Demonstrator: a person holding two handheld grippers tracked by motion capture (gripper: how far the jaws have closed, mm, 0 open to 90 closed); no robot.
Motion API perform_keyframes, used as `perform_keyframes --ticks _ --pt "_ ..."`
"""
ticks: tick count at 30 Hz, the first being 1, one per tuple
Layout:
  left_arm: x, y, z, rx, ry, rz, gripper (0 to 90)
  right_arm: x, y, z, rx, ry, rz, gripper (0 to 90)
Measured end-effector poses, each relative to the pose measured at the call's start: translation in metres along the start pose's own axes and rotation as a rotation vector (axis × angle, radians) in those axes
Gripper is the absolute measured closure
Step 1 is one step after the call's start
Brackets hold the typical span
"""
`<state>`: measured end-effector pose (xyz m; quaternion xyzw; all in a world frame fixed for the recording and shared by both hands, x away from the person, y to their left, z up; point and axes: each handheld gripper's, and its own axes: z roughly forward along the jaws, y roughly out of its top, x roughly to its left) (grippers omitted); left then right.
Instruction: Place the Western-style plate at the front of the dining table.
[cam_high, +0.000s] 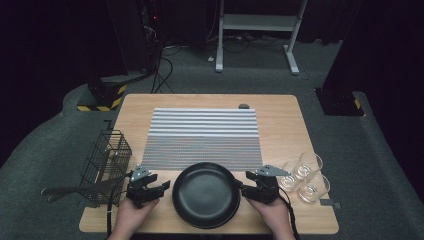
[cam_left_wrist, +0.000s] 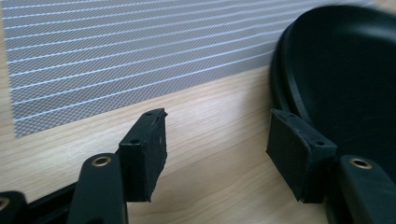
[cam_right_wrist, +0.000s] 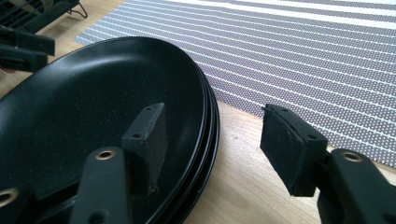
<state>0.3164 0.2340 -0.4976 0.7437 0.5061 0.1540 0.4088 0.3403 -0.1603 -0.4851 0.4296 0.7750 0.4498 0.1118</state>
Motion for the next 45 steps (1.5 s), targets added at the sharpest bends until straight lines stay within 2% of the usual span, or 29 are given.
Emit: perform_keyframes --ticks 3,7,8,12,13,16,19,21,23,24,26,36,39,45 --pt "-0.002 0.002 -0.002 -0.002 -0.014 0.0 36.9 0.001 0.0 0.001 0.007 0.004 -0.001 42.2" --pt "-0.006 0.005 -0.003 0.015 -0.074 -0.02 34.5 0.003 -0.001 0.001 0.002 0.036 0.009 44.7" --pt "-0.009 0.005 -0.002 0.017 -0.092 -0.036 33.7 0.003 -0.001 0.001 -0.001 0.038 0.008 44.7" --pt "-0.011 0.004 0.001 0.047 -0.107 -0.065 33.7 0.004 -0.002 0.003 0.006 0.04 0.005 45.6" --pt "-0.013 0.003 0.004 0.065 -0.111 -0.072 35.0 0.005 -0.003 0.005 0.016 0.057 0.01 48.1" --pt "-0.015 0.002 0.005 0.07 -0.118 -0.068 36.0 0.006 -0.003 0.006 0.023 0.061 0.006 50.1" --pt "-0.02 0.001 0.006 0.077 -0.127 -0.064 37.2 0.008 -0.004 0.007 0.022 0.072 -0.001 58.1" --pt "-0.022 0.0 0.006 0.08 -0.131 -0.063 40.1 0.008 -0.004 0.007 0.028 0.08 0.009 59.4" --pt "-0.025 0.0 0.006 0.086 -0.136 -0.052 43.8 0.008 -0.004 0.007 0.031 0.081 0.014 59.4" --pt "-0.026 -0.001 0.006 0.087 -0.136 -0.043 46.0 0.008 -0.004 0.008 0.033 0.087 0.032 59.4" --pt "-0.027 -0.001 0.006 0.086 -0.132 -0.052 52.6 0.008 -0.004 0.008 0.033 0.092 0.046 59.4" --pt "-0.029 -0.003 0.006 0.079 -0.17 -0.069 51.3 0.007 -0.004 0.009 0.036 0.103 0.08 57.0" --pt "-0.028 -0.002 0.006 0.095 -0.189 -0.107 53.6 0.006 -0.004 0.01 0.045 0.117 0.098 54.1" --pt "-0.03 -0.002 0.001 0.073 -0.192 -0.084 55.1 0.004 -0.004 0.009 0.046 0.144 0.126 50.9"
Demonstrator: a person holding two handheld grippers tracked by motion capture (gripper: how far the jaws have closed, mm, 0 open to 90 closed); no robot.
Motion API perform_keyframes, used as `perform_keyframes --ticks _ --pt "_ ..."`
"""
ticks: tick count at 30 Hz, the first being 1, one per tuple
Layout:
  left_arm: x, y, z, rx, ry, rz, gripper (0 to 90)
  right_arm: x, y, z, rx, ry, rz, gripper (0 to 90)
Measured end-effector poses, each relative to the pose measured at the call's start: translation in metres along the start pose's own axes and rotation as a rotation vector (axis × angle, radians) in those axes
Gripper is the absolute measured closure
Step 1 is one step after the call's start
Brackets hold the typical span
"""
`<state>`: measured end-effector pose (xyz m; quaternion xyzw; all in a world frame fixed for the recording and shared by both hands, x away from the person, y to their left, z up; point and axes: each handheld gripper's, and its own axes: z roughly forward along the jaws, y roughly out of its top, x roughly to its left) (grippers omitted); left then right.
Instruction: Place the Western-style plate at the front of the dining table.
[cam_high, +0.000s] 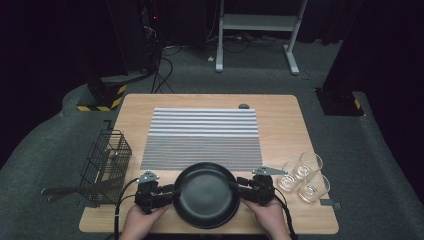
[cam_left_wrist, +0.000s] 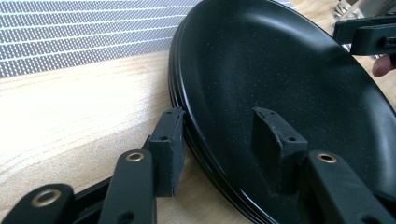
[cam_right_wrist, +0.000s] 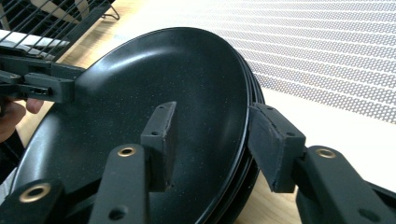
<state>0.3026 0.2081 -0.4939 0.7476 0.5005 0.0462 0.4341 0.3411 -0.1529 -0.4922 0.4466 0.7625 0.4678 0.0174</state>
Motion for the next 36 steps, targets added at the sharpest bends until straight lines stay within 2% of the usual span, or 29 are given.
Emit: perform_keyframes --ticks 4,10,14,16,17,20,23,29,30,31,33,34,36 --pt "-0.003 -0.001 -0.003 -0.038 0.024 0.021 57.0 0.0 -0.001 0.002 0.015 0.005 -0.006 48.4" --pt "-0.004 -0.003 -0.002 -0.025 0.025 0.024 56.8 0.001 0.0 0.001 0.01 0.013 -0.003 46.5" --pt "-0.002 -0.002 -0.002 -0.007 0.006 -0.013 56.2 -0.002 0.001 -0.001 0.0 0.034 0.014 47.3" --pt "0.0 -0.002 -0.003 -0.003 -0.005 -0.021 57.2 -0.003 0.001 -0.002 -0.002 0.044 0.039 48.0" --pt "0.0 -0.002 -0.003 0.001 -0.006 -0.021 58.9 -0.005 0.001 -0.003 -0.001 0.06 0.07 48.2" --pt "0.0 -0.002 -0.003 0.017 -0.004 -0.022 59.0 -0.007 0.002 -0.004 0.0 0.067 0.086 50.1" --pt "-0.001 -0.002 -0.002 0.036 0.0 -0.012 58.5 -0.008 0.002 -0.004 0.003 0.08 0.095 47.7" --pt "0.0 -0.002 -0.002 0.03 -0.011 -0.025 57.0 -0.011 0.002 -0.005 -0.002 0.11 0.137 45.3" --pt "0.001 -0.002 -0.002 0.029 -0.015 -0.029 56.5 -0.011 0.002 -0.006 -0.001 0.117 0.155 45.3" --pt "0.001 -0.003 -0.001 0.03 -0.017 -0.03 56.5 -0.013 0.002 -0.007 -0.007 0.147 0.177 48.4" --pt "0.001 -0.003 -0.001 0.025 -0.017 -0.028 56.5 -0.015 0.003 -0.007 0.006 0.213 0.209 48.3" --pt "0.002 -0.004 -0.002 0.025 -0.02 -0.02 56.5 -0.014 0.003 -0.006 0.01 0.193 0.197 48.8" --pt "0.005 -0.004 -0.003 0.014 -0.041 -0.037 56.4 -0.014 0.003 -0.009 -0.008 0.112 0.169 48.6"
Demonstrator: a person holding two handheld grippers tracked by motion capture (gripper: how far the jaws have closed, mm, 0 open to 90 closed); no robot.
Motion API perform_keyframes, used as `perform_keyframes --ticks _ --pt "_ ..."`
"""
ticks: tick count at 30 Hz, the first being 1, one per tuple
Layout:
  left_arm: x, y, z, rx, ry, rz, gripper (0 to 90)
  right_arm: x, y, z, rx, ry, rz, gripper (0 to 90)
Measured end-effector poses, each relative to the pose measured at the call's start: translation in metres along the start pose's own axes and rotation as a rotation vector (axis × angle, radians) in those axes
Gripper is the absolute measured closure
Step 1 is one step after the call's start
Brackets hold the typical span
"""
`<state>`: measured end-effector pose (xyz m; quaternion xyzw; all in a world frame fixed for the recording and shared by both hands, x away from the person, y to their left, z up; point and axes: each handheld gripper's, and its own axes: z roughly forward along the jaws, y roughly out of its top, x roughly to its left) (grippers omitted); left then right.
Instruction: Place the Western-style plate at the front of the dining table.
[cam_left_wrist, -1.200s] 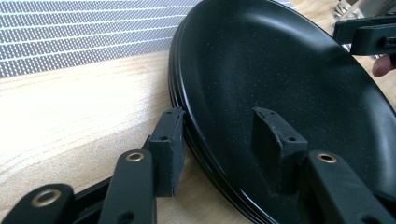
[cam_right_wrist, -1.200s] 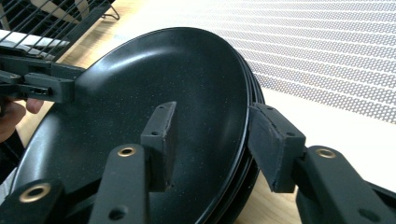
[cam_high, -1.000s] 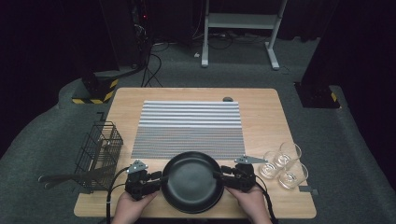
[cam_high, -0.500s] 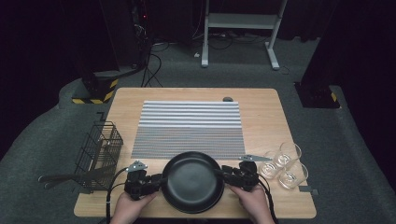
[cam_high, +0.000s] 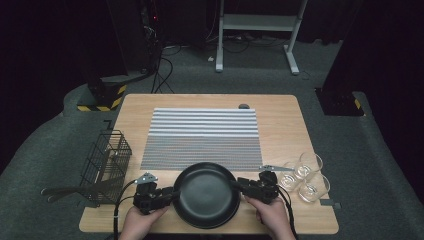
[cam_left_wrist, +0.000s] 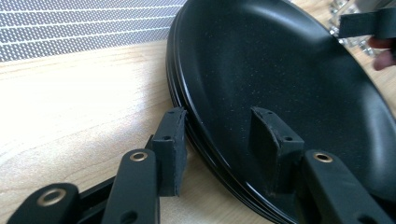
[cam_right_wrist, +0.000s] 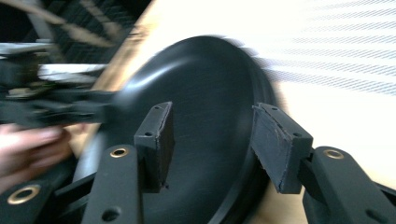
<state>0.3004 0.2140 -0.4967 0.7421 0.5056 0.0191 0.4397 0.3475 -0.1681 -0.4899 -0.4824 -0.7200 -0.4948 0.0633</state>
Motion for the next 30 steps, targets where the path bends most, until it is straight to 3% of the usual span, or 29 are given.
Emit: perform_keyframes --ticks 3,20,30 --pt "0.0002 -0.0007 0.0007 0.005 0.002 0.0 54.8 -0.0046 0.0004 -0.0016 0.004 0.02 0.026 48.3" --pt "0.0009 -0.0031 0.0033 0.02 -0.004 -0.016 53.1 -0.0013 -0.0021 0.0045 0.03 0.015 0.011 46.3" --pt "0.0004 -0.0055 0.0066 0.036 -0.011 -0.021 52.1 -0.0019 -0.0019 0.006 0.058 0.015 0.05 46.4"
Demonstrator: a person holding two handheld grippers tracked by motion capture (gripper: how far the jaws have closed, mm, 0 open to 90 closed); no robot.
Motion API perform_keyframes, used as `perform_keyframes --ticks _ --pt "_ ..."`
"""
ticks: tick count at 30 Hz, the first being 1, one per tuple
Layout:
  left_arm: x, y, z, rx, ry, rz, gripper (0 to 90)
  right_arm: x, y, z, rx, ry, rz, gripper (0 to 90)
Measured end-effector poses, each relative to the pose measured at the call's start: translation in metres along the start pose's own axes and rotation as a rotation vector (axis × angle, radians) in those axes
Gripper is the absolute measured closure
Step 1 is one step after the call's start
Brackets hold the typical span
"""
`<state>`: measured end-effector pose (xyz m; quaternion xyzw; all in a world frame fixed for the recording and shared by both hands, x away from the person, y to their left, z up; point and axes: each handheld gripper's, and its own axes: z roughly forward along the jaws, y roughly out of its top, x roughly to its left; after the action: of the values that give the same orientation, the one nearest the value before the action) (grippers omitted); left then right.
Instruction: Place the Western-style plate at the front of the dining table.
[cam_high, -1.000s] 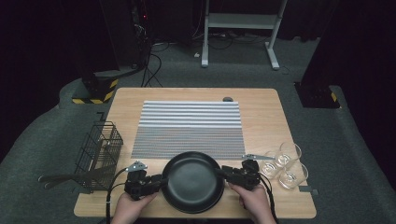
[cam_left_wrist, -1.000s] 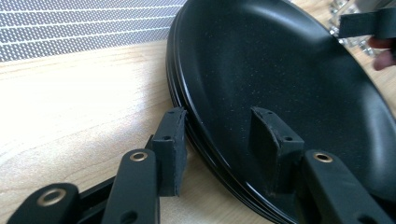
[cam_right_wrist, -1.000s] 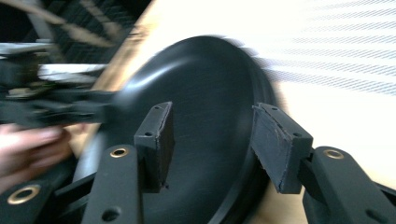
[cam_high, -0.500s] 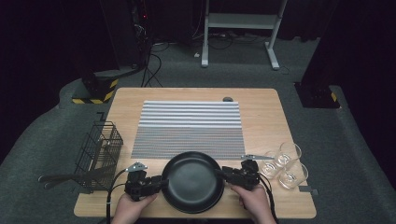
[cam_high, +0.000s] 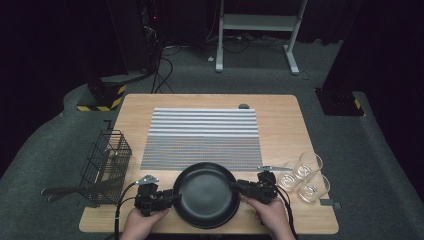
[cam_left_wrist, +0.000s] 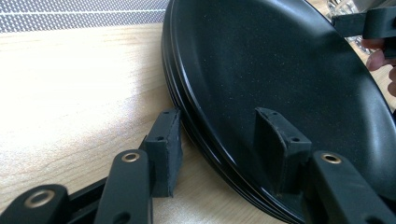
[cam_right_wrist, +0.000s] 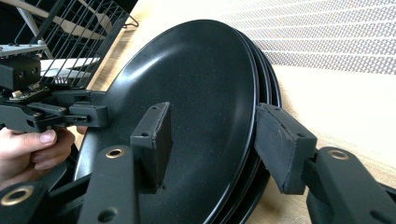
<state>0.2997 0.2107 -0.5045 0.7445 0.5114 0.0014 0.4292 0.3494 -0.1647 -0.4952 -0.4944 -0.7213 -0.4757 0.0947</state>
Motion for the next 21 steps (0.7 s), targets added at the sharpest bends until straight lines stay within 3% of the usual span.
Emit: perform_keyframes --ticks 8,14,17,21 --pt "0.0014 0.0001 0.0009 -0.001 -0.013 -0.021 53.0 0.0001 0.0002 0.0001 0.0 0.008 0.054 46.0" --pt "0.0014 0.0005 0.0008 0.002 -0.008 -0.024 54.1 0.002 0.0005 0.0002 0.01 0.004 0.051 44.8" --pt "0.0016 -0.0003 0.0006 -0.003 -0.002 -0.029 55.8 0.0014 0.0005 0.0002 0.01 0.022 0.08 42.9" --pt "0.0016 0.0001 0.0007 -0.004 0.001 -0.036 57.0 0.0033 0.0002 0.001 0.004 0.006 0.072 43.3"
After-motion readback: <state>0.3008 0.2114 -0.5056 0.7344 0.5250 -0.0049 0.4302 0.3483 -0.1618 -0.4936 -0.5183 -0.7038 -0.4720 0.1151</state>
